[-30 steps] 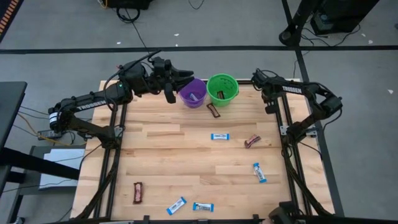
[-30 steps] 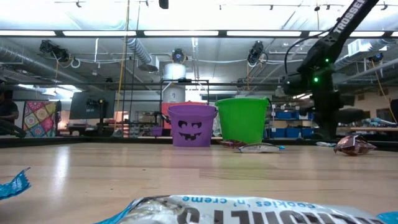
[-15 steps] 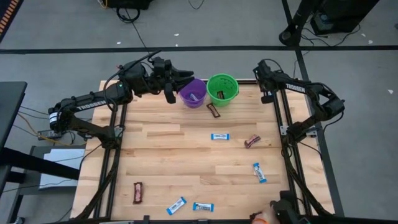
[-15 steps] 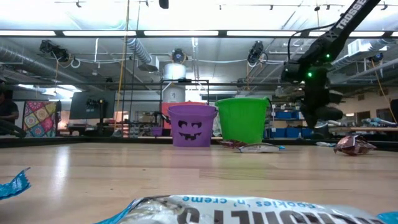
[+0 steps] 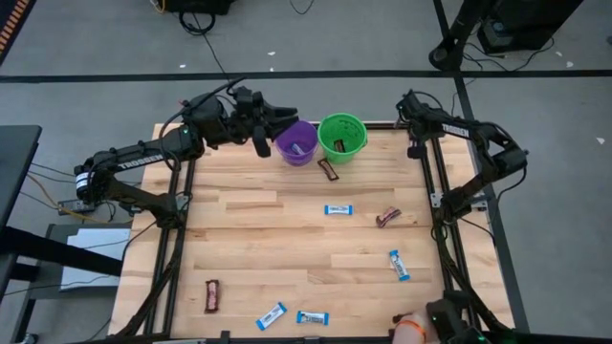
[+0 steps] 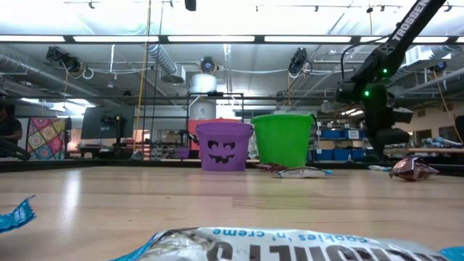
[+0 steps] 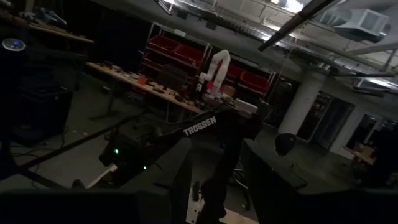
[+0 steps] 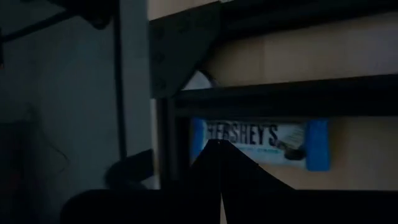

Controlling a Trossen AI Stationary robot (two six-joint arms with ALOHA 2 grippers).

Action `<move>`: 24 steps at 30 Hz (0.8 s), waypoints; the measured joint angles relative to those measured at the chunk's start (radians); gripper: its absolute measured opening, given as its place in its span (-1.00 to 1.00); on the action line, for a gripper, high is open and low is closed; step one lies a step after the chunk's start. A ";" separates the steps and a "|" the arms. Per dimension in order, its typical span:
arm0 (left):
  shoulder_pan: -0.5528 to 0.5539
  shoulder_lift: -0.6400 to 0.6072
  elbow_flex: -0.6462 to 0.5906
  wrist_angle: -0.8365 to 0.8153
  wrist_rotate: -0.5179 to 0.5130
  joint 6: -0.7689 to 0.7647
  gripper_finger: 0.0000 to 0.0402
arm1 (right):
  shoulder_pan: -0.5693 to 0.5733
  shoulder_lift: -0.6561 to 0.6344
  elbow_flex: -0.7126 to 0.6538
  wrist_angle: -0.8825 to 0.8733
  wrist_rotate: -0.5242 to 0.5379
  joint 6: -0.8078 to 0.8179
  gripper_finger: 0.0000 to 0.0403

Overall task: Sort candy by brand, put in halloween buckets
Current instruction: Put the white chocolate bar into the purple bucket

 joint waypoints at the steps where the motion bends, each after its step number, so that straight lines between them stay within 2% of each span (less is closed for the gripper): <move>1: 0.000 0.000 0.000 0.003 -0.005 -0.002 -0.29 | 0.000 0.011 0.000 0.000 -0.008 0.000 -0.98; 5: 0.000 0.000 0.000 0.003 -0.020 -0.002 -0.29 | 0.000 0.056 0.000 -0.007 -0.054 -0.020 -0.98; 10: 0.000 0.000 0.000 0.003 -0.021 -0.003 -0.29 | 0.010 0.085 -0.001 0.006 -0.052 -0.025 -0.98; 17: 0.000 0.000 0.000 0.006 -0.021 -0.004 -0.29 | 0.011 0.086 0.000 0.003 -0.093 -0.112 -0.98; 24: 0.000 0.000 0.000 0.053 0.002 -0.005 -0.29 | 0.054 0.086 0.000 0.003 -0.093 -0.122 -0.98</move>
